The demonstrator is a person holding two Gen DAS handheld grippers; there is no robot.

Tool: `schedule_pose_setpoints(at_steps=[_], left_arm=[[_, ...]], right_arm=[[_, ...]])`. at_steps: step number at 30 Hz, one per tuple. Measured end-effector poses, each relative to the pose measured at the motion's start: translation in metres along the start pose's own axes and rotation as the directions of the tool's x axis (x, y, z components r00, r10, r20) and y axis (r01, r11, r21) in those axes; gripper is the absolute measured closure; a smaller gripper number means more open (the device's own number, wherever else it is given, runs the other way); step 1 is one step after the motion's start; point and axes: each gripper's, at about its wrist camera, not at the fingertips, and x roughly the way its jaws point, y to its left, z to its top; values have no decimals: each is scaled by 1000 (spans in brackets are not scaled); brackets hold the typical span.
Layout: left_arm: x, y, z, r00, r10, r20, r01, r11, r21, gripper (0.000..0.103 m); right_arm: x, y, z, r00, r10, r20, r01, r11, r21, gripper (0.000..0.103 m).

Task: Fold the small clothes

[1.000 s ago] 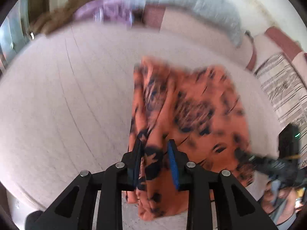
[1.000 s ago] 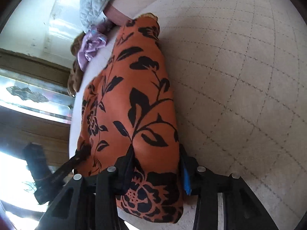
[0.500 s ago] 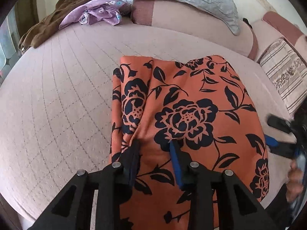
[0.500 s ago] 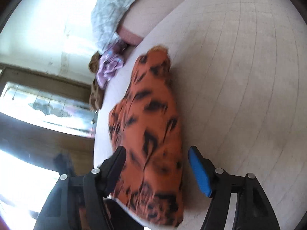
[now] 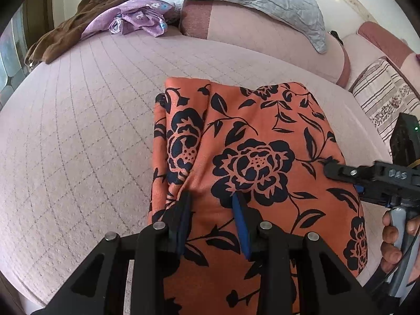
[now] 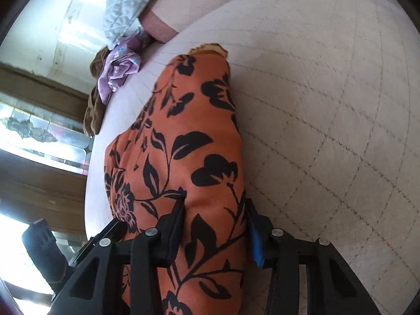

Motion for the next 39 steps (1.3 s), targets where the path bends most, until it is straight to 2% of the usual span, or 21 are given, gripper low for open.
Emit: schedule_pose_setpoints(at_steps=[1, 2, 7, 9, 10, 11, 13, 14, 16, 18, 20, 23, 25, 27, 28, 29, 31, 33, 35, 37, 39], left_arm=[[-1, 1, 0, 1000, -3, 1, 3, 1000, 1, 69], [-1, 3, 1, 1000, -5, 1, 5, 1000, 2, 69], [-1, 4, 0, 1000, -7, 3, 7, 1000, 1, 69], [-1, 4, 0, 1000, -10, 1, 10, 1000, -3, 69], [0, 3, 1, 1000, -11, 0, 11, 1000, -4, 69], [-1, 3, 1, 1000, -14, 0, 14, 1000, -4, 68], [-1, 4, 1, 1000, -19, 3, 19, 1000, -2, 68], [0, 4, 1, 1000, -19, 4, 19, 1000, 3, 68], [1, 1, 1, 1000, -1, 6, 1, 1000, 22, 68], [-1, 3, 1, 1000, -1, 5, 1, 1000, 7, 68], [0, 4, 1, 1000, -3, 3, 3, 1000, 4, 68], [0, 2, 1, 1000, -2, 3, 2, 1000, 3, 68], [0, 3, 0, 1000, 0, 5, 0, 1000, 6, 68], [0, 1, -1, 1000, 8, 6, -8, 1000, 16, 68], [2, 1, -1, 1000, 9, 4, -9, 1000, 19, 68], [2, -1, -1, 1000, 15, 1, -15, 1000, 24, 68], [1, -3, 1, 999, 33, -13, -32, 999, 37, 68], [-11, -6, 3, 999, 48, -21, -47, 999, 18, 69], [-32, -8, 1, 1000, 23, 21, -23, 1000, -5, 67], [-46, -11, -8, 997, 28, 67, -29, 1000, 11, 57], [-33, -13, -22, 999, 48, 21, -49, 998, 28, 52]], right_arm=[[-4, 2, 1, 1000, 3, 2, -3, 1000, -1, 40], [-8, 0, 0, 1000, 13, 3, -13, 1000, 6, 37], [-15, -9, 19, 993, 104, 54, -108, 991, 79, 27], [6, -11, 30, 992, 128, 5, -128, 986, 112, 31], [18, -10, 33, 994, 110, -26, -106, 988, 116, 53], [24, -7, 34, 996, 79, -47, -73, 992, 107, 54], [11, 13, 30, 1000, 13, -10, -13, 999, 36, 61], [8, 19, 29, 1000, -4, 10, 4, 1000, 9, 61], [24, 8, 30, 998, -49, -27, 50, 998, 29, 57], [27, -6, 34, 999, 26, -34, -22, 994, 107, 53], [19, 3, 32, 999, 30, -28, -27, 997, 78, 43], [0, 10, 18, 999, 38, -20, -37, 999, 35, 42], [-15, 4, -1, 996, 84, -10, -83, 994, 69, 39], [-22, -3, -24, 993, 114, -43, -110, 990, 88, 39], [-20, -7, -32, 992, 114, -59, -109, 991, 80, 44], [-14, -2, -41, 992, 94, -85, -91, 995, 42, 52], [-15, 3, -48, 997, 33, -67, -33, 999, -8, 57], [-19, 11, -47, 998, -5, -55, 4, 1000, -14, 57], [-20, 15, -50, 998, -41, -49, 39, 998, -46, 57], [-17, 8, -51, 999, -9, -48, 8, 1000, -7, 50], [-18, -2, -52, 998, 42, -45, -40, 998, 44, 46]])
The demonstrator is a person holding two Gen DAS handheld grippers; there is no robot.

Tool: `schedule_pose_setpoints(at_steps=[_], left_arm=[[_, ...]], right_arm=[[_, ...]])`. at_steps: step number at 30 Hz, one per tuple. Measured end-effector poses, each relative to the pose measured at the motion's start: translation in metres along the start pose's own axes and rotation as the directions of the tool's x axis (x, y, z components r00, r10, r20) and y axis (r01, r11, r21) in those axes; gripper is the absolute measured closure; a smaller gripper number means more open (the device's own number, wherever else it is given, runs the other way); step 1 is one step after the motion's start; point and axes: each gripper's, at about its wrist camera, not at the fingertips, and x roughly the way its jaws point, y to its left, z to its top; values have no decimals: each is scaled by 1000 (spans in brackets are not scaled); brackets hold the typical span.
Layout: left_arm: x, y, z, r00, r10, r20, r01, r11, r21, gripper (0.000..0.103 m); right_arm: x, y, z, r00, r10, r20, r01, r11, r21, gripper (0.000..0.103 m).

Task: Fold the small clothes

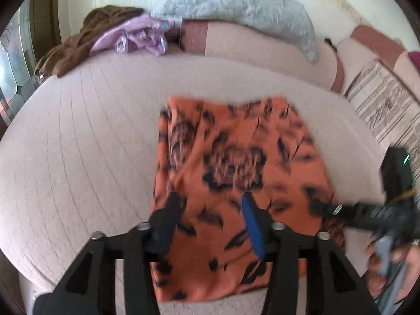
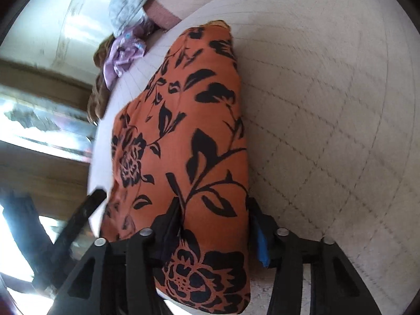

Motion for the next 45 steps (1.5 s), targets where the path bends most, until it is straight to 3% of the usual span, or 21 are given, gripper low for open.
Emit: schedule_pose_setpoints(at_steps=[1, 4, 11, 16, 19, 21, 28, 31, 37, 45], left_arm=[[14, 0, -7, 999, 13, -47, -12, 1000, 15, 52], [17, -9, -12, 998, 65, -12, -64, 995, 73, 50], [19, -7, -9, 999, 47, -18, -45, 997, 65, 50], [16, -2, -14, 999, 47, -14, -46, 997, 62, 50], [16, -3, -14, 999, 42, -17, -41, 997, 63, 50], [17, -2, -14, 999, 38, -19, -36, 997, 65, 50], [20, -5, -11, 999, 40, -18, -39, 997, 61, 50], [21, -5, -11, 999, 37, -21, -36, 997, 65, 50], [22, -4, -11, 999, 39, -21, -38, 997, 62, 49], [20, -7, -9, 999, 36, -35, -34, 998, 56, 50]], right_arm=[[-3, -1, -1, 1000, 3, 5, -3, 1000, 3, 43], [-11, 5, -7, 999, -33, 17, 33, 999, -34, 40], [-45, 27, -26, 990, -87, 112, 102, 986, -136, 40], [-72, 51, -44, 984, -7, 176, 45, 976, -214, 37], [-49, 53, -46, 994, 28, 110, -2, 973, -232, 34], [-23, 38, -46, 998, -11, 56, 22, 981, -191, 34], [-46, 56, -47, 993, 68, 97, -45, 973, -224, 32], [-20, 38, -42, 998, 49, 39, -42, 986, -163, 32], [-35, 44, -45, 996, 68, 66, -55, 982, -181, 32], [-25, 37, -45, 996, 68, 52, -58, 983, -173, 32]])
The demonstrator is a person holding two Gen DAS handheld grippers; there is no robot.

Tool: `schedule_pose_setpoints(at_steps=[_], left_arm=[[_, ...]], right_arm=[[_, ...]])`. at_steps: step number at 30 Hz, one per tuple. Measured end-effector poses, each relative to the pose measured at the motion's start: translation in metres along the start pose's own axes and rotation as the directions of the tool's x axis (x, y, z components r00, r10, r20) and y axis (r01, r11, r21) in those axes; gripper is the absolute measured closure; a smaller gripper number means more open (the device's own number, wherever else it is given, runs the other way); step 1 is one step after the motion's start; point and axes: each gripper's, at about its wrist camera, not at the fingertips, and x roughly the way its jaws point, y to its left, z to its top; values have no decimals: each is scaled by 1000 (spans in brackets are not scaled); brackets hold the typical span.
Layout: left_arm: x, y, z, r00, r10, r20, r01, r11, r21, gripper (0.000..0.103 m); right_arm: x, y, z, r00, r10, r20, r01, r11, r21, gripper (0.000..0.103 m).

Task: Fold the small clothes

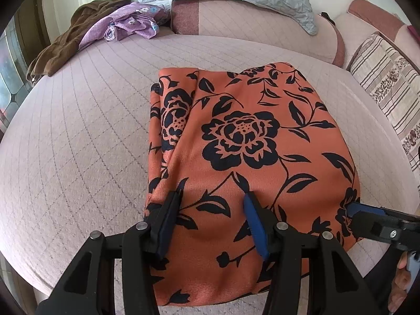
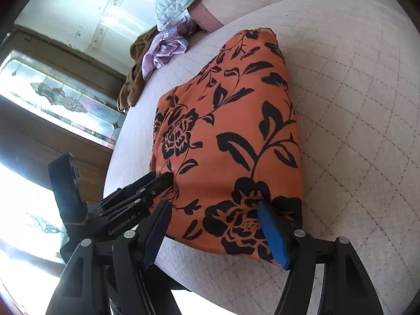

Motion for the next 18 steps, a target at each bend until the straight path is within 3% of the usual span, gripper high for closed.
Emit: schedule_pose_setpoints(at_steps=[3, 6, 9, 11, 13, 15, 18], left_arm=[[-12, 11, 13, 995, -95, 23, 96, 993, -73, 50], [-12, 24, 39, 992, -115, 53, 121, 987, -110, 50], [19, 41, 69, 993, -120, -11, 116, 980, -163, 52], [43, 52, 82, 990, -131, -60, 117, 972, -203, 65], [63, 68, 87, 976, -195, -100, 159, 944, -290, 65], [69, 81, 86, 965, -249, -87, 199, 905, -376, 65], [54, 71, 80, 976, -208, -59, 178, 929, -323, 65]], right_arm=[[0, -1, 0, 1000, 0, -3, 0, 1000, -7, 32], [2, 0, -2, 1000, 1, -1, -1, 1000, -7, 32], [2, 2, -2, 1000, -10, -4, 10, 1000, -18, 32], [2, 3, -3, 1000, -8, -3, 8, 1000, -18, 32], [1, 1, -3, 1000, 3, -3, -3, 1000, -10, 32], [0, -1, -3, 1000, 19, -4, -19, 1000, -2, 32], [0, -3, -3, 999, 31, -10, -31, 1000, -4, 32]])
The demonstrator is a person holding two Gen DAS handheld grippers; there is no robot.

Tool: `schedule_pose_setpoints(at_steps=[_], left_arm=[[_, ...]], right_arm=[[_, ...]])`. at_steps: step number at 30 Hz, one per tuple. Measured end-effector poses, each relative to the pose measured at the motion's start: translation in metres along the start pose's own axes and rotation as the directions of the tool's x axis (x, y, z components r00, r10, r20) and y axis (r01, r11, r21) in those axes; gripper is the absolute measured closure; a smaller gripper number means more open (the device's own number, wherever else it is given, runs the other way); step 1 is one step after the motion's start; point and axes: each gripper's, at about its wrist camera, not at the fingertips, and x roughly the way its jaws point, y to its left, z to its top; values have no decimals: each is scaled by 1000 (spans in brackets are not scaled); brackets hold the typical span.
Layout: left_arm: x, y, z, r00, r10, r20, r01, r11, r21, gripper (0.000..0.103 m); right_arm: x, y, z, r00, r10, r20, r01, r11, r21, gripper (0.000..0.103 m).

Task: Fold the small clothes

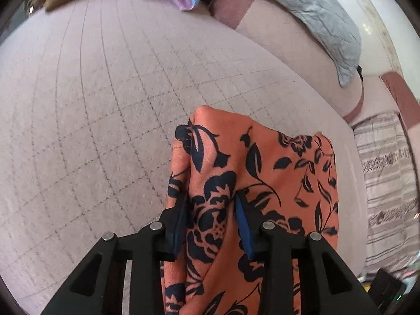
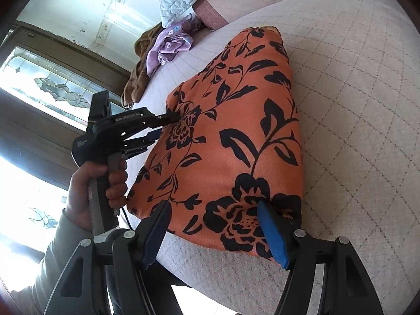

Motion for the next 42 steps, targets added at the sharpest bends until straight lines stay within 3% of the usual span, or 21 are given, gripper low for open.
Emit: schedule_pose_setpoints(at_steps=[2, 5, 8, 13, 23, 34, 38, 42], left_arm=[[-17, -7, -13, 999, 16, 43, -18, 999, 42, 64], [-43, -9, -37, 997, -5, 81, -3, 995, 100, 48], [-57, -6, -61, 994, -27, 103, 13, 991, 131, 35], [-42, -11, -83, 994, 79, 78, -91, 982, 164, 35], [-45, -20, -86, 991, 81, 111, -101, 977, 189, 35], [-53, -21, -80, 991, 51, 126, -74, 980, 182, 35], [-57, -24, -76, 992, -8, 127, -16, 983, 183, 35], [-28, -13, -74, 998, -39, 49, 32, 991, 132, 31]], right_arm=[[0, -2, 0, 1000, 5, -3, -5, 1000, 0, 32], [-10, -2, 2, 1000, 13, 10, -13, 1000, 0, 32], [-32, -9, 3, 996, 2, 87, -4, 1000, 23, 29], [-41, -41, 15, 993, -28, 113, 12, 991, 136, 27], [-32, -44, 5, 995, -63, 74, 52, 988, 143, 27], [-21, -30, 26, 995, -77, 71, 69, 991, 112, 27], [-18, -31, 32, 995, -81, 66, 73, 991, 111, 27], [-10, -33, 45, 993, -93, 66, 86, 991, 106, 27]])
